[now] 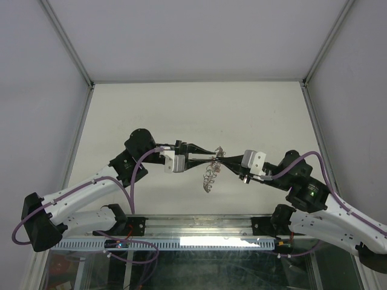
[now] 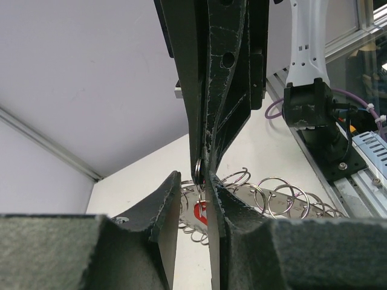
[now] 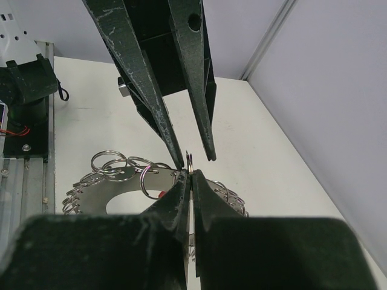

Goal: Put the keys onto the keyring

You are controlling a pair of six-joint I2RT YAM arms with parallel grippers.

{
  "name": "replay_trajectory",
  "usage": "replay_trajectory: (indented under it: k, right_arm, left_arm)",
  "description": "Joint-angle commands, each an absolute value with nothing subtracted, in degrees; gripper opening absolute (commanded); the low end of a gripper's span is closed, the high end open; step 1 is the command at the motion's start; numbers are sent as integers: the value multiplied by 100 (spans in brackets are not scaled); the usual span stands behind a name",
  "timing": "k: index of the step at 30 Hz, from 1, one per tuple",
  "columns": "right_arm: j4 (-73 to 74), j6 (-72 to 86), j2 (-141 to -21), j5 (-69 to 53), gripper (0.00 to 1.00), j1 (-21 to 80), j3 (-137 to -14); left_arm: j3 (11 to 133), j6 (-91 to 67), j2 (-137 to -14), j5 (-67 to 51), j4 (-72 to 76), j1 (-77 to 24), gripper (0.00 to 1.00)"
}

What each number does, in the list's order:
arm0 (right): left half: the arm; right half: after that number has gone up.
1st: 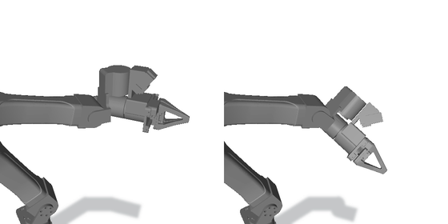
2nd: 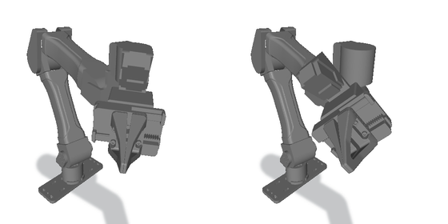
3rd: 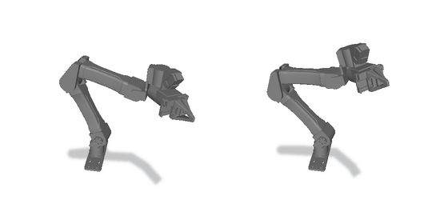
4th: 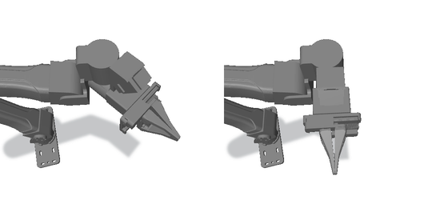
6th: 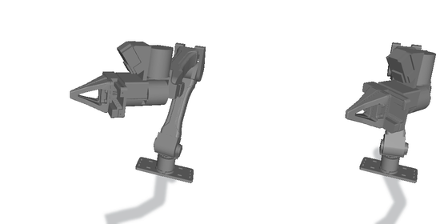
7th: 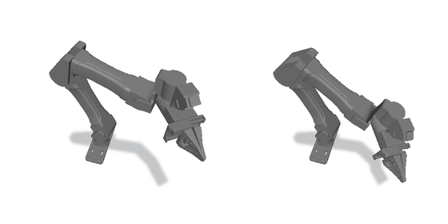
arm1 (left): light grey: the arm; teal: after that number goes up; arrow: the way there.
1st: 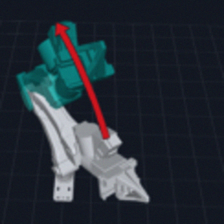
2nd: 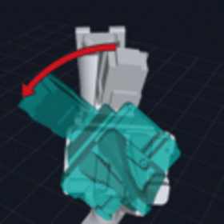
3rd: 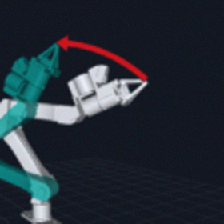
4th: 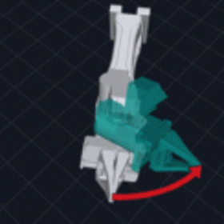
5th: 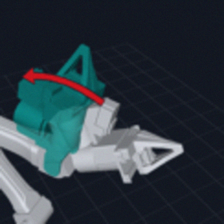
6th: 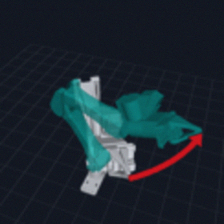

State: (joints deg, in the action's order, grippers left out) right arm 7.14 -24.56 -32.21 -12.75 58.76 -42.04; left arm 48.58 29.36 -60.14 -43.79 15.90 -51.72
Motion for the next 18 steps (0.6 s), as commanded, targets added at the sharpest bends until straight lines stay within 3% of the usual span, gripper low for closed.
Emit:
replay_trajectory:
  k: [1, 9, 18]
  right_arm:
    - [178, -2530, -3153, -1361, 0, 5889, -4498]
    - [83, -2547, -3071, -1298, 0, 5889, -4473]
    - [-75, -2557, -3002, -1172, 0, 5889, -4428]
  left_arm:
    - [4957, 2979, -6042, -4501, 1624, -5194, 21]
    - [4970, 3035, -6021, -4485, 1572, -5195, 23]
    - [4972, 3058, -6012, -4559, 1513, -5195, 18]
